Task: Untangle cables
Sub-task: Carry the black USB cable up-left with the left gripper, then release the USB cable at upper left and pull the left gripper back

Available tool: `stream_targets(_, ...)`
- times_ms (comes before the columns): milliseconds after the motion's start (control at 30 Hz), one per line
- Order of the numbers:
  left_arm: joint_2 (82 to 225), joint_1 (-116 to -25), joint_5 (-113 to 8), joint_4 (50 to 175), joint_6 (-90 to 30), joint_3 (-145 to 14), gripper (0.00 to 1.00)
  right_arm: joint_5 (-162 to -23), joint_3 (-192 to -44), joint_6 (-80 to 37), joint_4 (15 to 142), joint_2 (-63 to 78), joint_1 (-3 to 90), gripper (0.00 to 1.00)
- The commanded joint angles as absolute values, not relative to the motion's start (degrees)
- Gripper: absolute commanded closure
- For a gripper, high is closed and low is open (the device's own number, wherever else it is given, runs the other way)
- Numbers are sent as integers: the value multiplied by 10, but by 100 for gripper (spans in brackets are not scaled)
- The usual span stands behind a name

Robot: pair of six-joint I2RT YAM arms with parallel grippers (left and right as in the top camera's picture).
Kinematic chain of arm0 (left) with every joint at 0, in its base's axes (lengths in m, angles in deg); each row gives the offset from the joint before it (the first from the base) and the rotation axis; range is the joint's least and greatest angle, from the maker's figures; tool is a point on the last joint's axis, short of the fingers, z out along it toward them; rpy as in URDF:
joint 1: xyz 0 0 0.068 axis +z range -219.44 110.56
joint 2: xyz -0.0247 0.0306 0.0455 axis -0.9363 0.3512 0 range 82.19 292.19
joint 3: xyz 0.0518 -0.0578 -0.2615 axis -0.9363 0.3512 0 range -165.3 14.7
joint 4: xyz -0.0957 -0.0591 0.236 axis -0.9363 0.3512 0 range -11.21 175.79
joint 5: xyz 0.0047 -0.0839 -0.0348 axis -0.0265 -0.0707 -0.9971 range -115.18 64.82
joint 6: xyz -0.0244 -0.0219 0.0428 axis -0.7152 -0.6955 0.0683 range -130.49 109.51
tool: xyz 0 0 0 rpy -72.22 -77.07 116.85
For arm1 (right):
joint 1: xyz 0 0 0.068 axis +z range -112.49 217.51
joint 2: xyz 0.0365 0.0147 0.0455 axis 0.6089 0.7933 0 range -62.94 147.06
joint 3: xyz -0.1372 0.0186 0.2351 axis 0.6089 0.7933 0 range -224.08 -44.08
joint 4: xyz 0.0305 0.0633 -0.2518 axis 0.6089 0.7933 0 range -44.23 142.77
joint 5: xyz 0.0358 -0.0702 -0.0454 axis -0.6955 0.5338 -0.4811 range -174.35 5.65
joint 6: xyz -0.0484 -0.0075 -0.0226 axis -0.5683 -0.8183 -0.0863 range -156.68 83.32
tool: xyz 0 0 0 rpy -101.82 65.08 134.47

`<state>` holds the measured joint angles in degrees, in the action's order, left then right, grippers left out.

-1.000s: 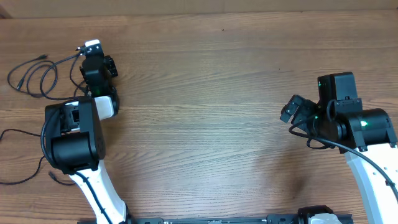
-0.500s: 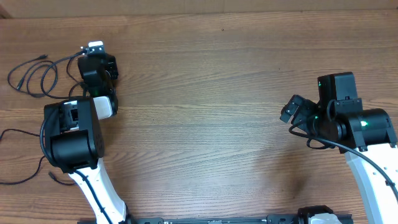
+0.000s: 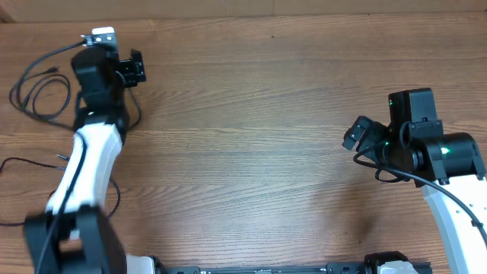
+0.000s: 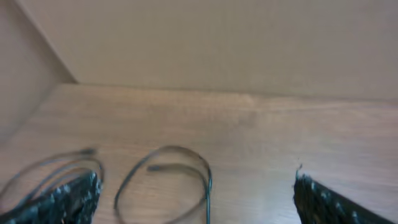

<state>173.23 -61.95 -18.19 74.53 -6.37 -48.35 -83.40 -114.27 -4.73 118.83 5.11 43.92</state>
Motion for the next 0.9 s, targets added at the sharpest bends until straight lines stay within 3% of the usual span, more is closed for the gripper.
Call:
stream_targets(0, 1646, -620, -193, 825, -89, -485, 0, -825, -1154, -46, 1185, 50, 438, 0)
stream_targets(233, 1494, -620, -228, 955, -201, -485, 1, -825, -1154, -46, 1185, 50, 438, 0)
stream_targets(367, 1425, -620, -297, 993, -202, -484, 0, -825, -1154, -46, 1185, 50, 438, 0)
stream_targets(867, 1092, -620, -283, 1078, -204, -356, 1, -825, -1154, -46, 1185, 50, 438, 0)
